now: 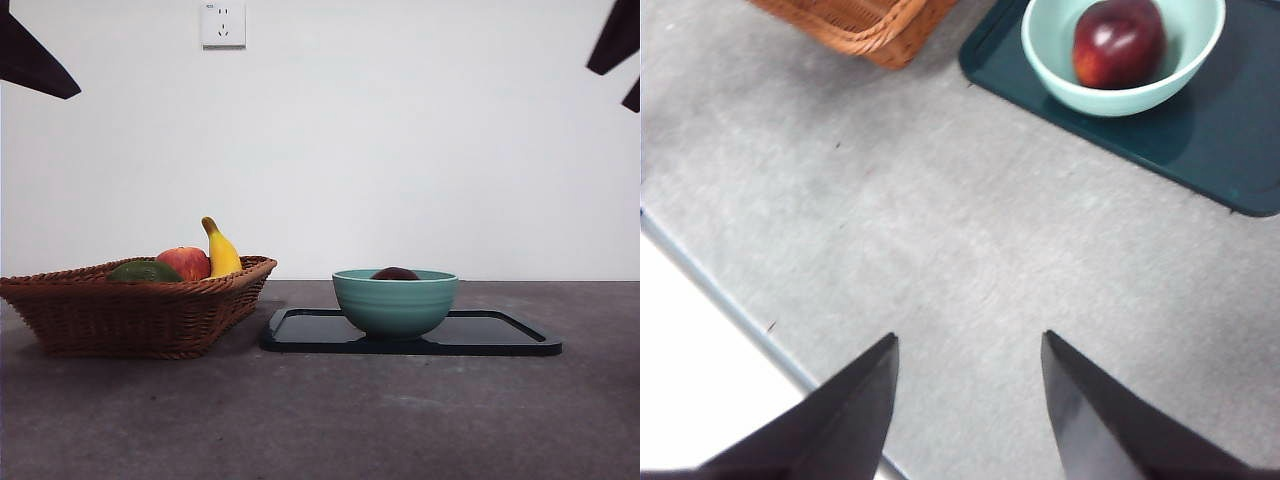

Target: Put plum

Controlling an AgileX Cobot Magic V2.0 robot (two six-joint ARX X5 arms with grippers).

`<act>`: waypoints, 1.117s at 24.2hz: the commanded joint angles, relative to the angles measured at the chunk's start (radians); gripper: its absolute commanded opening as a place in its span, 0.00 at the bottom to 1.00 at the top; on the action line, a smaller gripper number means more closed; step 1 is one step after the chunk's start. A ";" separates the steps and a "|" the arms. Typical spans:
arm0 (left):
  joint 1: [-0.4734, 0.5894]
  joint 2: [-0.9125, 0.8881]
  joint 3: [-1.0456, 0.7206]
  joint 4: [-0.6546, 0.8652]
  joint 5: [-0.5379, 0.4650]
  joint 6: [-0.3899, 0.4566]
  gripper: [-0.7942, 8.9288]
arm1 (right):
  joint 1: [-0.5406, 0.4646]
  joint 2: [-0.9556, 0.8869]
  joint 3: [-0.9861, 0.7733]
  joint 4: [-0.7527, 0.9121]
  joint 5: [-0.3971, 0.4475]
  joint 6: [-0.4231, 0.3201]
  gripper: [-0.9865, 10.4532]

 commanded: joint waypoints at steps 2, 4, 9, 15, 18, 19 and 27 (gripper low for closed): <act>-0.005 0.005 0.011 0.005 0.006 0.012 0.47 | 0.010 -0.042 -0.007 0.012 -0.017 0.004 0.28; -0.005 0.005 0.011 0.005 0.006 0.012 0.47 | 0.010 -0.058 -0.008 0.013 -0.031 0.004 0.28; -0.005 0.005 0.011 0.004 0.006 0.012 0.47 | 0.011 -0.067 -0.008 0.010 -0.038 0.016 0.28; -0.005 0.005 0.011 0.004 0.006 0.012 0.47 | 0.011 -0.066 -0.008 0.010 -0.037 0.018 0.28; -0.005 0.005 0.011 0.004 0.006 0.012 0.47 | 0.011 -0.066 -0.008 0.010 -0.037 0.018 0.28; -0.005 0.005 0.011 0.004 0.006 0.012 0.47 | 0.011 -0.066 -0.008 0.010 -0.038 0.018 0.28; -0.005 0.005 0.012 0.108 0.006 -0.073 0.47 | 0.011 -0.066 -0.008 0.010 -0.038 0.018 0.28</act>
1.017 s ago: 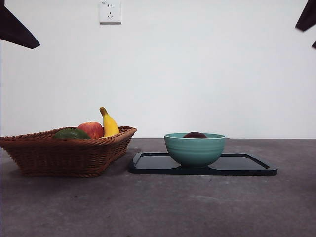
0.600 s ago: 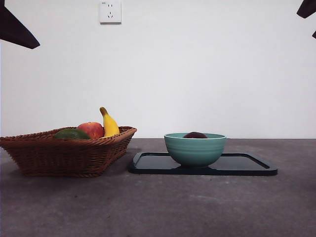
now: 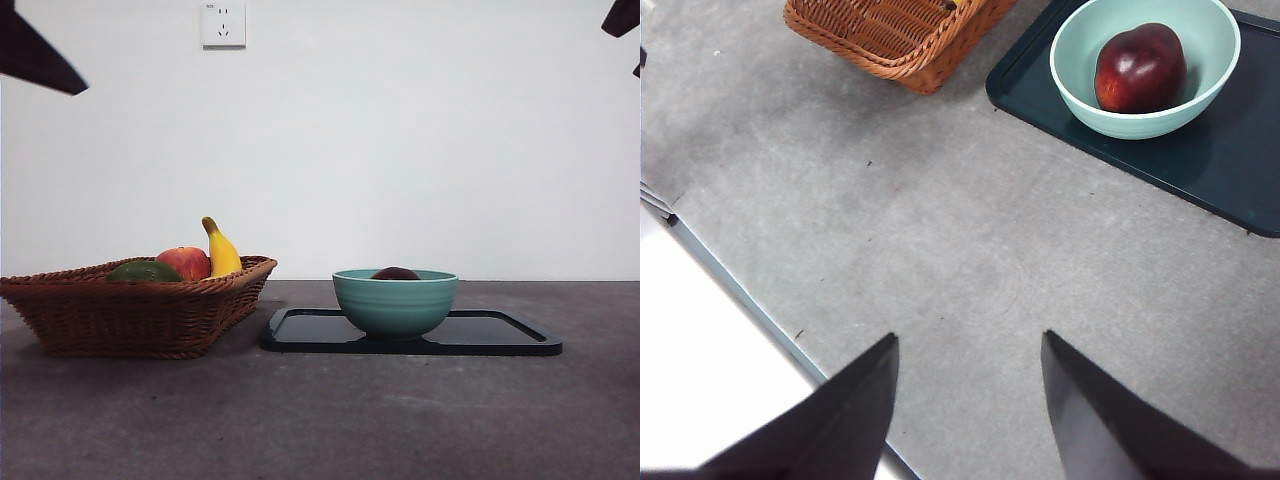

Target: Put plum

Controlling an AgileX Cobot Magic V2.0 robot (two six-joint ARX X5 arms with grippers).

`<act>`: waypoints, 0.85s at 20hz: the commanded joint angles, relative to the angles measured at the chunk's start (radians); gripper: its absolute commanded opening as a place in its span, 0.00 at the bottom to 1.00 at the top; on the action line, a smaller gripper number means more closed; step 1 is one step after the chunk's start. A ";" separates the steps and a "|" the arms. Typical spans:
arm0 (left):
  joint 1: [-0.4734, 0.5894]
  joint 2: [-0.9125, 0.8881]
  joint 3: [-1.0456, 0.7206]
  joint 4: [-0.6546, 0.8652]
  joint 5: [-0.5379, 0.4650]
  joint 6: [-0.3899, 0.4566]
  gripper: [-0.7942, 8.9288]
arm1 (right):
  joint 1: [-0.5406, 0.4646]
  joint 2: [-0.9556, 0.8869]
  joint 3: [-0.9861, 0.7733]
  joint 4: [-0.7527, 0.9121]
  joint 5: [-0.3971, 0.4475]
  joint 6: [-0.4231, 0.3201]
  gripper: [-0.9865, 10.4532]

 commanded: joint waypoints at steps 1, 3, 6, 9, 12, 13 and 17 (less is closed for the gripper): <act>-0.006 0.006 0.012 0.116 0.005 -0.101 0.47 | 0.007 0.005 0.004 0.006 -0.005 0.010 0.28; -0.011 0.011 0.018 0.193 -0.006 -0.156 0.47 | 0.007 0.005 0.004 0.006 -0.005 0.010 0.28; -0.024 0.041 0.047 0.289 -0.077 -0.221 0.47 | 0.007 0.005 0.004 0.006 -0.004 0.010 0.28; -0.041 0.108 0.110 0.303 -0.149 -0.232 0.47 | 0.007 0.005 0.004 0.006 -0.004 0.010 0.28; -0.058 0.203 0.203 0.295 -0.187 -0.230 0.47 | 0.007 0.005 0.004 0.008 -0.004 0.010 0.28; -0.065 0.238 0.238 0.294 -0.195 -0.227 0.47 | 0.007 0.005 0.004 0.008 -0.004 0.010 0.28; -0.096 0.411 0.414 0.289 -0.237 -0.197 0.47 | 0.007 0.005 0.004 0.008 -0.004 0.011 0.28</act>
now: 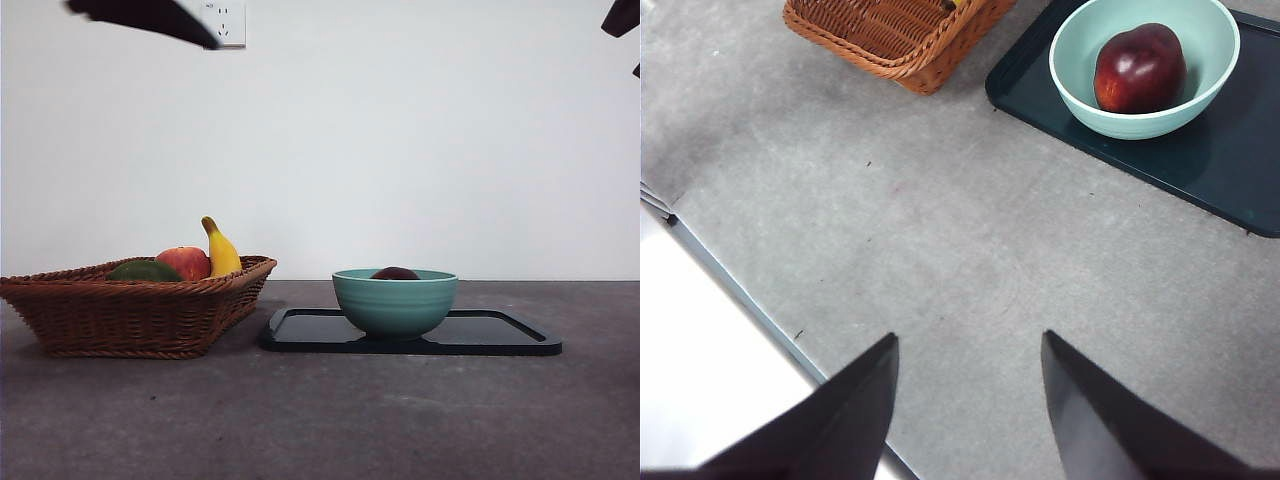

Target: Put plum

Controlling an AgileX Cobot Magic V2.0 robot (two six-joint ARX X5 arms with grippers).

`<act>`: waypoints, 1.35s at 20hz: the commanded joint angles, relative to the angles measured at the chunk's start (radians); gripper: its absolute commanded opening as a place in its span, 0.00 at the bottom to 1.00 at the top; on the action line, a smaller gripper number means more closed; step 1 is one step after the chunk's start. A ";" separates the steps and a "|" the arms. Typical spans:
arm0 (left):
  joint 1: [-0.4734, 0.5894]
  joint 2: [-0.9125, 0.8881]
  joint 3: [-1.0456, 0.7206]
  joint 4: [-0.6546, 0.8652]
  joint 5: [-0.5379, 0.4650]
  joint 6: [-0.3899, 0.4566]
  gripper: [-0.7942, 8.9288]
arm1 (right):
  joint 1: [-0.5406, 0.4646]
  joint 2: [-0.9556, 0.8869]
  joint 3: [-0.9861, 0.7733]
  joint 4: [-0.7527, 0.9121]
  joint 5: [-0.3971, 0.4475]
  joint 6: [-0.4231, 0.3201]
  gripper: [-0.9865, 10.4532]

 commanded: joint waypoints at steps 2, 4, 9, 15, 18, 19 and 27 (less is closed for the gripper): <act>-0.040 0.201 0.209 -0.013 -0.059 0.039 0.47 | 0.007 0.005 0.004 0.006 -0.004 0.011 0.28; -0.059 0.319 0.315 -0.038 -0.089 0.065 0.47 | 0.007 0.005 0.004 0.006 -0.004 0.011 0.28; -0.100 0.558 0.505 -0.065 -0.164 0.093 0.47 | 0.007 0.005 0.004 0.006 -0.004 0.014 0.28; -0.129 0.743 0.597 -0.061 -0.185 0.096 0.47 | 0.007 0.005 0.004 -0.001 -0.004 0.014 0.28; -0.143 0.805 0.598 -0.060 -0.197 0.100 0.47 | 0.007 0.005 0.004 -0.013 -0.004 0.014 0.28; -0.150 0.826 0.598 -0.058 -0.210 0.108 0.47 | 0.007 0.005 0.004 -0.016 -0.004 0.014 0.28; -0.180 0.925 0.598 -0.030 -0.286 0.122 0.47 | 0.007 0.005 0.004 -0.038 -0.004 0.014 0.28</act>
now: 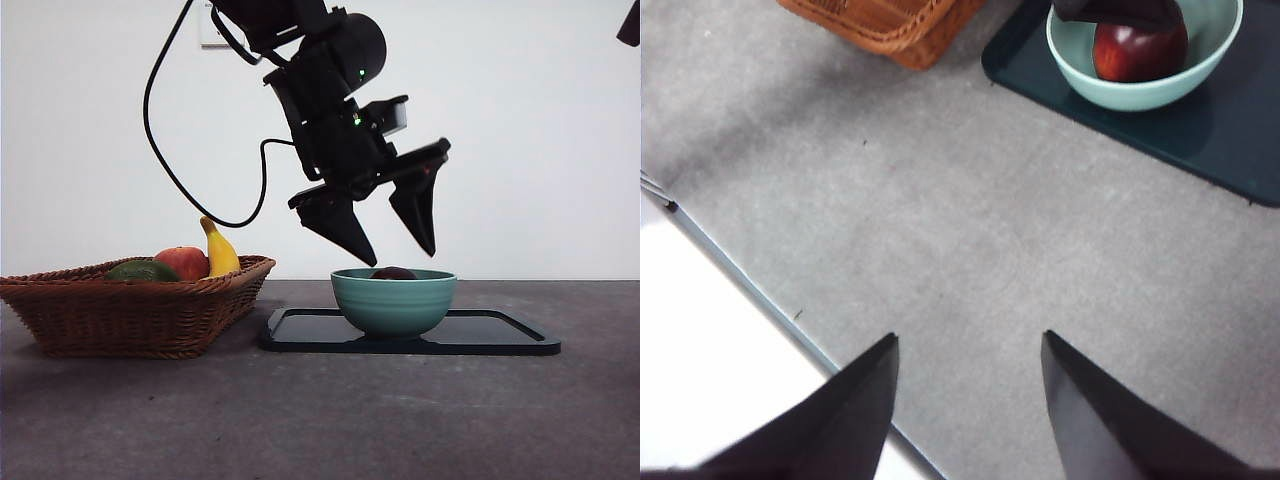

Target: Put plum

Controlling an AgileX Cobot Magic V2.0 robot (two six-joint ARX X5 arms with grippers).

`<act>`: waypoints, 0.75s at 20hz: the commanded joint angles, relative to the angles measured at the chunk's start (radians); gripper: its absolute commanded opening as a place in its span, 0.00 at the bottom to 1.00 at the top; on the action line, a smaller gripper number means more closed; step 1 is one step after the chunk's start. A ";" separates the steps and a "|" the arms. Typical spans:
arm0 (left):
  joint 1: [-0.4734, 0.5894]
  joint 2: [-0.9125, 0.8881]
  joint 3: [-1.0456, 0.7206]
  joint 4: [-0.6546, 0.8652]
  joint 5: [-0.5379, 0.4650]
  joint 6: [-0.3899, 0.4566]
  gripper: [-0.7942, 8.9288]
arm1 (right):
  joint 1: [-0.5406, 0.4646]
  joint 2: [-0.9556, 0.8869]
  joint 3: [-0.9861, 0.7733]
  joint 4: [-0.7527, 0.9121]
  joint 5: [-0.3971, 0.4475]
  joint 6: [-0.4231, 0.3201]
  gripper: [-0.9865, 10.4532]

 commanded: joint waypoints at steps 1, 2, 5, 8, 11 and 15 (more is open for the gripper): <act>-0.012 0.054 0.031 -0.001 -0.029 0.014 0.47 | 0.007 0.005 0.004 0.003 -0.004 0.011 0.28; -0.014 0.062 0.031 -0.001 -0.031 0.013 0.47 | 0.007 0.005 0.004 0.004 -0.004 0.011 0.28; -0.015 0.076 0.031 0.008 -0.035 0.013 0.47 | 0.007 0.005 0.004 0.004 -0.004 0.011 0.28; -0.015 0.083 0.031 0.011 -0.036 0.013 0.47 | 0.007 0.005 0.004 0.004 -0.004 0.011 0.28; -0.016 0.089 0.031 0.001 -0.036 0.013 0.46 | 0.007 0.005 0.004 0.004 -0.004 0.011 0.28; -0.021 0.089 0.031 -0.002 -0.042 0.013 0.33 | 0.007 0.005 0.004 0.005 -0.004 0.011 0.28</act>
